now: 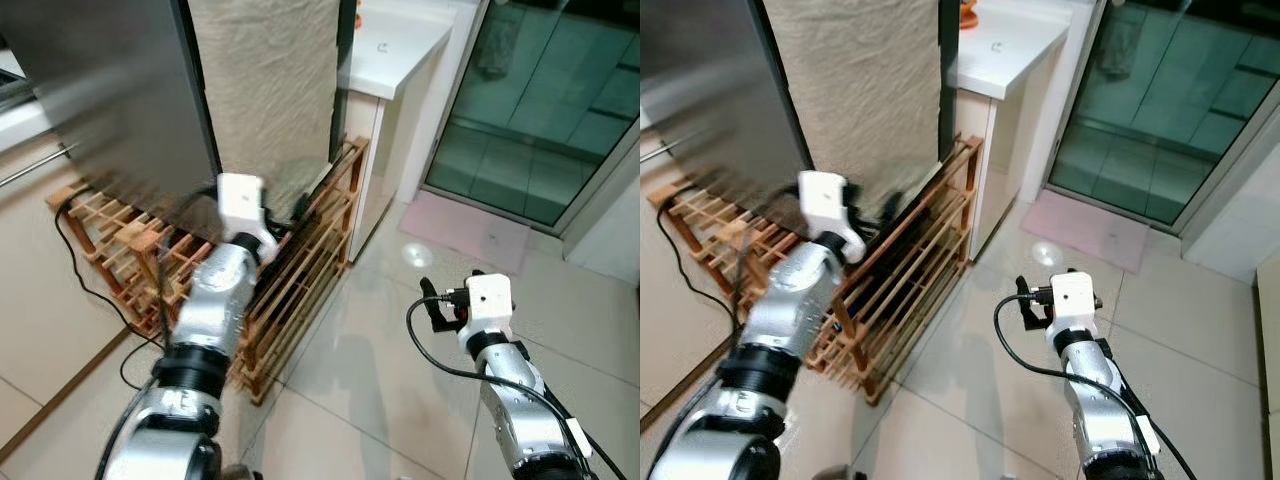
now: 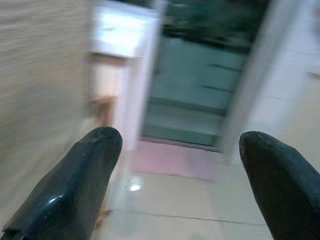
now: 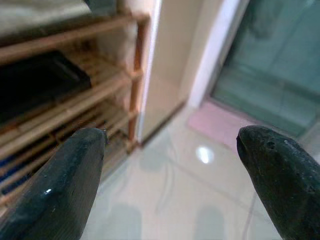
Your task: Restocking fridge
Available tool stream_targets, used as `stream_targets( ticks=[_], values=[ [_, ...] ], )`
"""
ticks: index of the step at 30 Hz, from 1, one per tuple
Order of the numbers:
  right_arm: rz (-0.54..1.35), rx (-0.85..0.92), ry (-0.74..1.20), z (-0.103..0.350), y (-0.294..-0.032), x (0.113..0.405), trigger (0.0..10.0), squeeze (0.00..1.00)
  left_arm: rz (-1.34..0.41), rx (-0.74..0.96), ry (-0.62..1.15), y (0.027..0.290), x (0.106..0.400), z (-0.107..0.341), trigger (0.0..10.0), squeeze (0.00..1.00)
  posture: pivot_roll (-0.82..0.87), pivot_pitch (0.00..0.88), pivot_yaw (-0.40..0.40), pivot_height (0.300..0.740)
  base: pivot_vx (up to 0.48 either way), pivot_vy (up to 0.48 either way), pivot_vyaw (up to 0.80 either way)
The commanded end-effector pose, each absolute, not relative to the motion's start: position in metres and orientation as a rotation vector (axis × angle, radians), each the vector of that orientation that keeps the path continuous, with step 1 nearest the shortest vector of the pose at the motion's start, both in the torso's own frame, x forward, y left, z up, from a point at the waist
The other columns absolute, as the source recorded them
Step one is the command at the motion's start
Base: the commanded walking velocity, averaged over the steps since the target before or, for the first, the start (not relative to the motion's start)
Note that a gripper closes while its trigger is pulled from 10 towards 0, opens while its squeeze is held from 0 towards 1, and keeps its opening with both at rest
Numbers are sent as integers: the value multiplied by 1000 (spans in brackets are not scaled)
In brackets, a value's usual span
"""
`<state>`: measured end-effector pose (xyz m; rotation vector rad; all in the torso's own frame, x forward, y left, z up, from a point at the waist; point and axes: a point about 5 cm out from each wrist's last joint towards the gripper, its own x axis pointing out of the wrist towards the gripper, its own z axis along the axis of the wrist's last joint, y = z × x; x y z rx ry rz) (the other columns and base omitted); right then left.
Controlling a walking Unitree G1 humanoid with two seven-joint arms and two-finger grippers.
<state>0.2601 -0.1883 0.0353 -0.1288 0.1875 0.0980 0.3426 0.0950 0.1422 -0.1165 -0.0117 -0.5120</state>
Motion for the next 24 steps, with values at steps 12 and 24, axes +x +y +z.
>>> stream_targets(
  ticks=[12, 24],
  values=[
    [90, -114, 177, 40, -190, 264, 10000, 0, -288, 50, -122, 128, 337, 151, 10000, 0, -84, 7, -21, 731, 0, 0, 0],
    [121, -104, 128, 49, -179, 270, 10000, 0, -244, 167, -128, 143, 333, 145, 10000, 0, -66, 2, -25, 731, 0, 67, 0]
  ],
)
